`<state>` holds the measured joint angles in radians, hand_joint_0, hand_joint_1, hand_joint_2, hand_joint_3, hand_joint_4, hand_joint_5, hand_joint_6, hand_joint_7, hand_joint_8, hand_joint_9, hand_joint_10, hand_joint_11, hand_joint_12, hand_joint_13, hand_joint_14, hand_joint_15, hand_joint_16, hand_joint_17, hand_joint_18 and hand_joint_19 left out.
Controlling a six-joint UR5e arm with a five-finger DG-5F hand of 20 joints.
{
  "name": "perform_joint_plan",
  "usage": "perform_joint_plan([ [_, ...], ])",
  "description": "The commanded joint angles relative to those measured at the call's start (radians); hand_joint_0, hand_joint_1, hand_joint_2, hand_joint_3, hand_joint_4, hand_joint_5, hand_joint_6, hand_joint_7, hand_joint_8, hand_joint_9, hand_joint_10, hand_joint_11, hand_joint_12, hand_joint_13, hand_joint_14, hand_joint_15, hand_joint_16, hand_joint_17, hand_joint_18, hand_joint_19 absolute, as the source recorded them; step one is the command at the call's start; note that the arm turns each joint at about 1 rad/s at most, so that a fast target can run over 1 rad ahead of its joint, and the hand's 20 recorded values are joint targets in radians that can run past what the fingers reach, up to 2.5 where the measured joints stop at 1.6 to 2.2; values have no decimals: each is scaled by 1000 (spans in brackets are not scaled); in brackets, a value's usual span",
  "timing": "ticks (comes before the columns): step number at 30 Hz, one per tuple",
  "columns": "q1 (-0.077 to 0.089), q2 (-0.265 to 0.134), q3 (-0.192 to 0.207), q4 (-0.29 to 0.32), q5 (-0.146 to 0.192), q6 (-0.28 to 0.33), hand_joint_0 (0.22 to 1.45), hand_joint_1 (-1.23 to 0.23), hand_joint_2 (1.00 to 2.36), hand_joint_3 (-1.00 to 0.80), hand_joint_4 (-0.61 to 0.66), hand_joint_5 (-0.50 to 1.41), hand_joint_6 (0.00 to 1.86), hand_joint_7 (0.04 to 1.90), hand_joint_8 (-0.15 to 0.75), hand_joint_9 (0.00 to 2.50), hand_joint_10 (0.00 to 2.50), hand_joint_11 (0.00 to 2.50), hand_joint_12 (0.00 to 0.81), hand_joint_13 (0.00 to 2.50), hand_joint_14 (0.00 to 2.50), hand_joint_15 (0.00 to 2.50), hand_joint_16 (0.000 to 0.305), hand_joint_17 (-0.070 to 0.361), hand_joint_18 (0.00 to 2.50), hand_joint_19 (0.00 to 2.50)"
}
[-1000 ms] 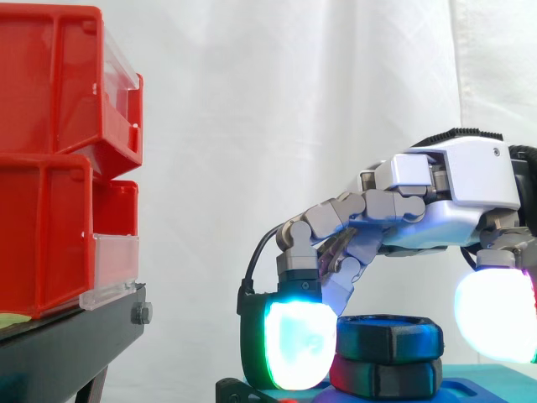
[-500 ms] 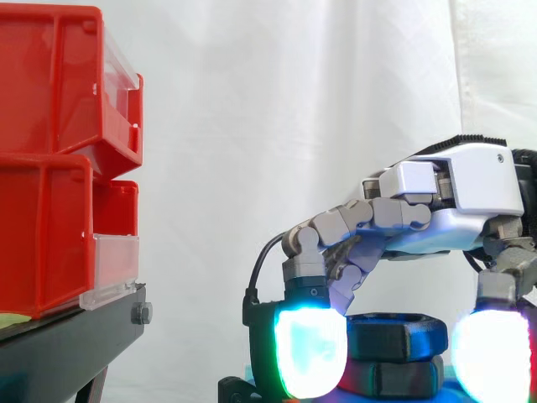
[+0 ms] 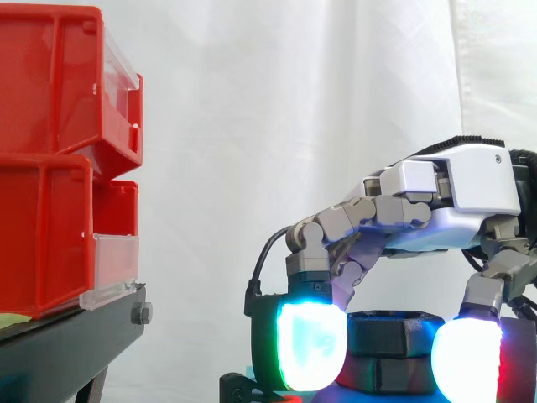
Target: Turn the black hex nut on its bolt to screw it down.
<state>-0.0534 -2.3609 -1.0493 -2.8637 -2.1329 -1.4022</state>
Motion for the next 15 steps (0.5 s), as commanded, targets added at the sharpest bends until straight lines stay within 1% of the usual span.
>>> perform_joint_plan([
  [1, 0, 0, 0, 4, -1, 0, 466, -604, 1000, -500, 156, -21, 503, 1278, 259, 829, 11, 243, 339, 678, 8, 194, 48, 108, 603, 510],
  [6, 0, 0, 0, 15, -2, 0, 409, -522, 1000, -500, 211, -57, 504, 1047, 279, 833, 12, 227, 367, 701, 7, 180, 54, 122, 644, 484],
  [8, 4, 0, 2, 14, -2, 0, 401, -505, 1000, -500, 225, -76, 504, 972, 283, 837, 10, 218, 371, 706, 8, 177, 55, 125, 649, 478],
  [12, 7, 2, 37, 1, -1, 0, 387, -485, 1000, -500, 206, -109, 503, 842, 284, 815, 8, 184, 377, 702, 6, 161, 58, 130, 657, 465],
  [13, 9, 2, 49, -6, -1, 0, 382, -476, 1000, -500, 200, -126, 503, 803, 280, 763, 8, 182, 381, 694, 6, 160, 58, 131, 652, 464],
  [14, 10, 2, 71, -23, -1, -1, 378, -468, 1000, -500, 197, -134, 503, 782, 286, 746, 7, 171, 382, 688, 6, 157, 58, 132, 646, 464],
  [15, 10, 2, 80, -32, -1, -1, 376, -466, 1000, -500, 183, -146, 502, 748, 280, 711, 6, 143, 381, 677, 6, 146, 59, 132, 632, 455],
])
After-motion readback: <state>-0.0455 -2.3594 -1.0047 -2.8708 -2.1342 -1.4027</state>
